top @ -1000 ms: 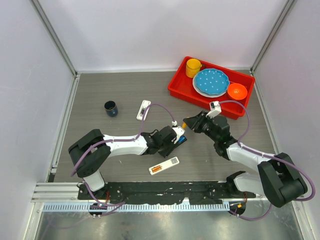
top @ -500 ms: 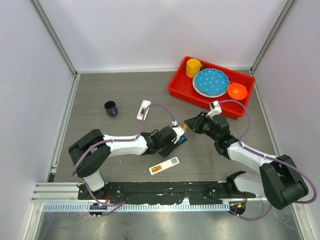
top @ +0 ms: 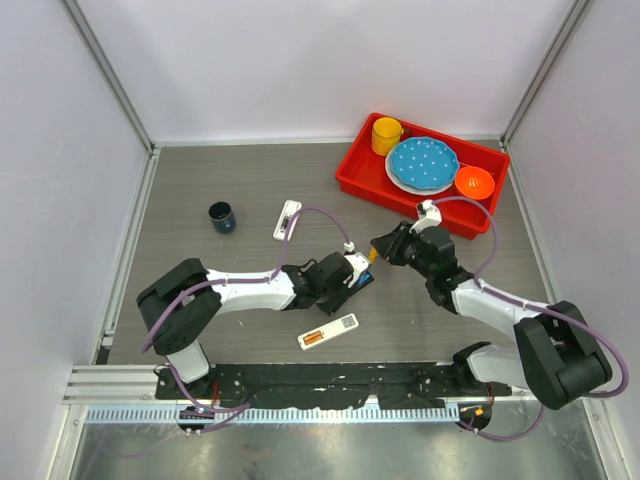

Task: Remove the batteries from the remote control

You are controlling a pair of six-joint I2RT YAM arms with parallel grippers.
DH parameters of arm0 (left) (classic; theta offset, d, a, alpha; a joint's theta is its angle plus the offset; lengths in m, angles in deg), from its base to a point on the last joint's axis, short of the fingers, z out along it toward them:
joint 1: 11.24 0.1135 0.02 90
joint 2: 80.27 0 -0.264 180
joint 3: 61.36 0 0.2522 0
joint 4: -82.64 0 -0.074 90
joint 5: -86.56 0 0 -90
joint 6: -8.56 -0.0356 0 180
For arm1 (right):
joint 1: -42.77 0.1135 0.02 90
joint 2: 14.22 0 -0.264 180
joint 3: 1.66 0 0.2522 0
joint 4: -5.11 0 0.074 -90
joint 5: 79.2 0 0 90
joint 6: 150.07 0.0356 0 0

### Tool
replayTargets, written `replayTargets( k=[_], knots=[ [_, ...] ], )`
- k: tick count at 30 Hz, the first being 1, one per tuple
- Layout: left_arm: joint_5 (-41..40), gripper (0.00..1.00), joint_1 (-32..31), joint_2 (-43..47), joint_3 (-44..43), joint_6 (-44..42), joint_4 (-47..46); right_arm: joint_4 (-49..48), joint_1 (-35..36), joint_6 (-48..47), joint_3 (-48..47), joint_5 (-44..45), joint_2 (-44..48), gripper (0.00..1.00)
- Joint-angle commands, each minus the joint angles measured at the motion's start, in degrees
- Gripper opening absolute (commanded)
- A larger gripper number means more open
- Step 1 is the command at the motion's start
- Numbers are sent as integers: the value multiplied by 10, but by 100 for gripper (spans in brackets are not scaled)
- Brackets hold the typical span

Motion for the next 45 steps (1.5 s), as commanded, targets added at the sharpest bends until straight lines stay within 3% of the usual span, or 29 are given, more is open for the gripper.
replayTargets(
  k=[1,16,31,45],
  knots=[
    [36,0,-15,-43,32,13,36,-50,4,-11,-19,-7,-20,1],
    [34,0,-15,-41,35,14,34,-54,35,-14,-26,8,-68,1],
    [31,0,-15,-38,39,16,30,69,136,-145,-55,225,-19,1],
    [30,0,-16,-38,39,17,31,94,145,-166,-71,284,20,1]
  ],
)
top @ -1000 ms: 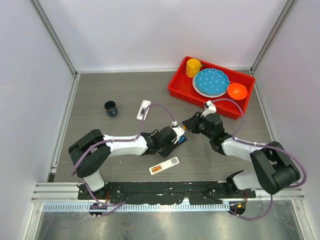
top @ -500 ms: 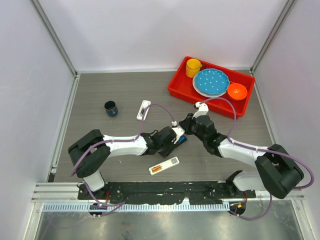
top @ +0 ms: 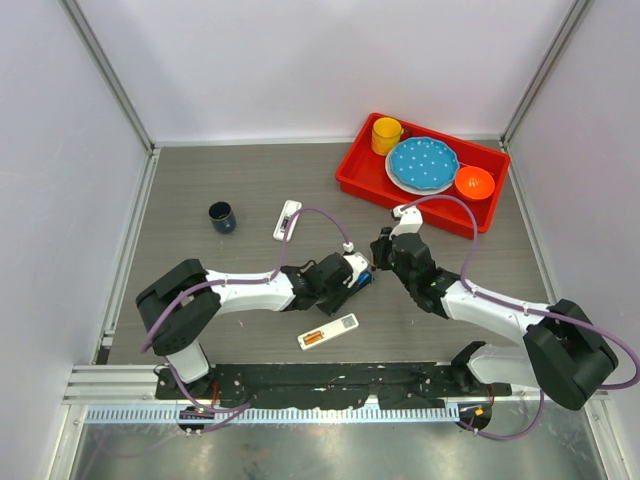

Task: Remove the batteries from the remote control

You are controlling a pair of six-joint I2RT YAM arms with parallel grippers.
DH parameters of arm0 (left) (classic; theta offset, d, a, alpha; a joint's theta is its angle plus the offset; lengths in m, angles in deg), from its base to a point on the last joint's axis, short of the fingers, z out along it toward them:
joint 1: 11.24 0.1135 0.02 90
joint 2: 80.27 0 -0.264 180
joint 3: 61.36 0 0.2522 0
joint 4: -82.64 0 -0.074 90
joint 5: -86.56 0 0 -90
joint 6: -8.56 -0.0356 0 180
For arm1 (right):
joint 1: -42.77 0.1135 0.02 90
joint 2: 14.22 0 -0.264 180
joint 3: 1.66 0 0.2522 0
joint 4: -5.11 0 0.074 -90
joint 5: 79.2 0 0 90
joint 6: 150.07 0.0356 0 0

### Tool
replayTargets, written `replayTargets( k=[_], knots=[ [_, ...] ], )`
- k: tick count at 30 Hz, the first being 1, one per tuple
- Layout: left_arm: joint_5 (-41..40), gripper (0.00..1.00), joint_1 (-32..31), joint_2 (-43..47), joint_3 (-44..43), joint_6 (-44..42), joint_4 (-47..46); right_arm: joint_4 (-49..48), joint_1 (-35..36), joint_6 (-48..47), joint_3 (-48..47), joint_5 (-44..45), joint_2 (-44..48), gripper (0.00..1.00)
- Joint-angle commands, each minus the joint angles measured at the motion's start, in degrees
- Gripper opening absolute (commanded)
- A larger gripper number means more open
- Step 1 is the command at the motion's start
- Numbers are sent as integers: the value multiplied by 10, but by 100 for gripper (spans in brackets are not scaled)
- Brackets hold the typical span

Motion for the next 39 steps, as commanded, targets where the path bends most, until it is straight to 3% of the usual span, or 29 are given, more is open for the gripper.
replayTargets(
  k=[1,14,25,39],
  knots=[
    [34,0,-14,-42,32,13,40,1,1,-21,-29,40,15,1],
    [34,0,-14,-40,34,13,38,-46,-7,44,-13,44,45,1],
    [34,0,-14,-39,34,13,37,-61,-13,32,-25,59,1,1],
    [34,0,-14,-36,36,12,36,-89,-14,61,-21,15,-26,1]
  ],
)
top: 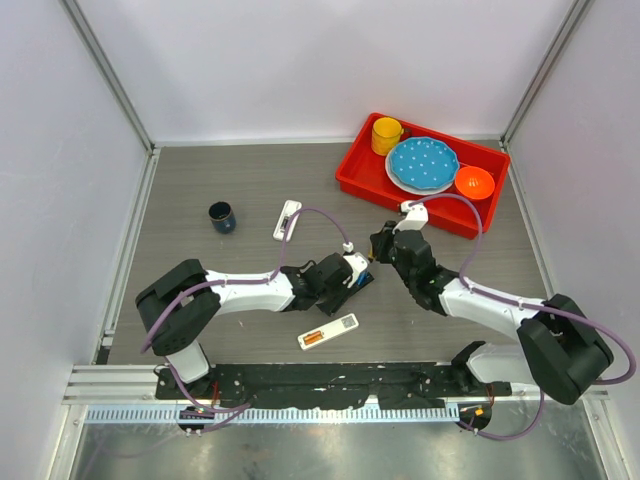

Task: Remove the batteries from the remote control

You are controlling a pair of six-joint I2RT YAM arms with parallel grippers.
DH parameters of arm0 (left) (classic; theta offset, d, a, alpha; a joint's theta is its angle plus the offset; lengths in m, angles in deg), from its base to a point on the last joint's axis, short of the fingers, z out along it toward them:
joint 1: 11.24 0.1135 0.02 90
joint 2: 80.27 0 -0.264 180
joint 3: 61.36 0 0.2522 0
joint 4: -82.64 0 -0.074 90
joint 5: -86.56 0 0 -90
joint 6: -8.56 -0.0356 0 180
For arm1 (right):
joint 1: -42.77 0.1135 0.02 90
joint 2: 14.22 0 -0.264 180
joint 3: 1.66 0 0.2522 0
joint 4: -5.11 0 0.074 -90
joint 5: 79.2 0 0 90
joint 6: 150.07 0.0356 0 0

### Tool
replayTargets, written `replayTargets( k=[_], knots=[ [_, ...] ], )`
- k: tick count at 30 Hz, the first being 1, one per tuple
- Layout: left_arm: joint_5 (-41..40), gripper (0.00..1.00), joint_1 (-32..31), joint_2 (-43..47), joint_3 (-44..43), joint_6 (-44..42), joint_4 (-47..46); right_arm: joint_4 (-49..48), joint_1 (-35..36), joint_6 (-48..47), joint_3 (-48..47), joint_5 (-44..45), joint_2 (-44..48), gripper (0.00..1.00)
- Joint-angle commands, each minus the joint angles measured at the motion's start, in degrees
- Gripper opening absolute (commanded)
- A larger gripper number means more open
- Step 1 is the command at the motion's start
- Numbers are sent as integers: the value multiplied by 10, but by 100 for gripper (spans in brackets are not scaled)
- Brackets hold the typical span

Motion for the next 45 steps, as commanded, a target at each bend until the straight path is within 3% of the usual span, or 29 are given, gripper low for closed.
replayTargets(
  k=[1,19,38,45],
  knots=[
    [35,0,-14,-38,34,12,39,-54,-1,22,-17,-9,-10,1],
    [33,0,-14,-37,35,13,38,-38,-1,60,-48,-95,-41,1],
    [31,0,-14,-40,34,14,39,-3,-13,35,-27,17,4,1],
    [31,0,-14,-41,33,13,39,19,-39,35,-21,16,14,1]
  ],
)
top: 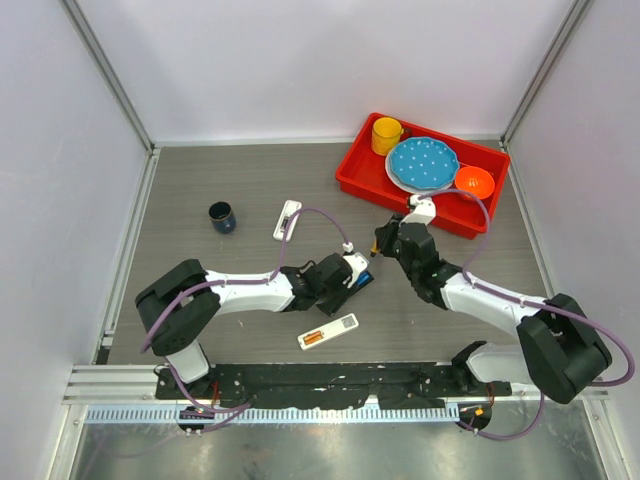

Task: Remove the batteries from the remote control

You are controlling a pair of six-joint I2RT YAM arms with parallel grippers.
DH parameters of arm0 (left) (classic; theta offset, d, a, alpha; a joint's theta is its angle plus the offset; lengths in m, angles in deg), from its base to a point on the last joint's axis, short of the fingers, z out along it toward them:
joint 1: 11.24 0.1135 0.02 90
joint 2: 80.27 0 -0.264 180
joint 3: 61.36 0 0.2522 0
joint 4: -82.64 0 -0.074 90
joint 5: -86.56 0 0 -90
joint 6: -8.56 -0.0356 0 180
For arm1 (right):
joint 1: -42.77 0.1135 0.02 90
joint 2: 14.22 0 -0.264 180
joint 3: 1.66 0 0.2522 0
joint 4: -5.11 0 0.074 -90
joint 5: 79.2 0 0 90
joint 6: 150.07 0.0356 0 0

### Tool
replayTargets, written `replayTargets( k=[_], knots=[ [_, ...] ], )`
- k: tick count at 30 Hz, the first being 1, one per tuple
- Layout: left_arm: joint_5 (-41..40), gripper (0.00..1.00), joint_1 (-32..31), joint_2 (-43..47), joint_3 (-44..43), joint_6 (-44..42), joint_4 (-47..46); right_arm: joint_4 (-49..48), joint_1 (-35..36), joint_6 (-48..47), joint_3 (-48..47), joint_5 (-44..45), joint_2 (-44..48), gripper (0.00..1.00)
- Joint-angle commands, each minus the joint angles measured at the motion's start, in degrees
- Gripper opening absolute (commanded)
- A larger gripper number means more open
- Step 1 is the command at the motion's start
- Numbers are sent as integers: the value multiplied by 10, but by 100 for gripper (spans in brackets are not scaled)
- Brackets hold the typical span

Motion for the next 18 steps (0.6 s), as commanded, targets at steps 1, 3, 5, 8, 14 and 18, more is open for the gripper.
replayTargets(
  k=[1,3,5,8,14,18],
  knots=[
    [33,0,-13,-43,31,12,42,4,-14,-4,5,18,24,1],
    [33,0,-13,-43,31,12,42,5,-17,-5,9,9,27,1],
    [32,0,-13,-43,30,12,43,6,-16,-4,12,2,27,1],
    [33,0,-14,-43,31,12,43,6,-16,-4,15,-19,25,1],
    [33,0,-13,-46,30,12,43,-4,-15,3,21,-49,20,1],
    [33,0,-13,-47,29,12,44,-5,-15,4,23,-56,22,1]
  ],
)
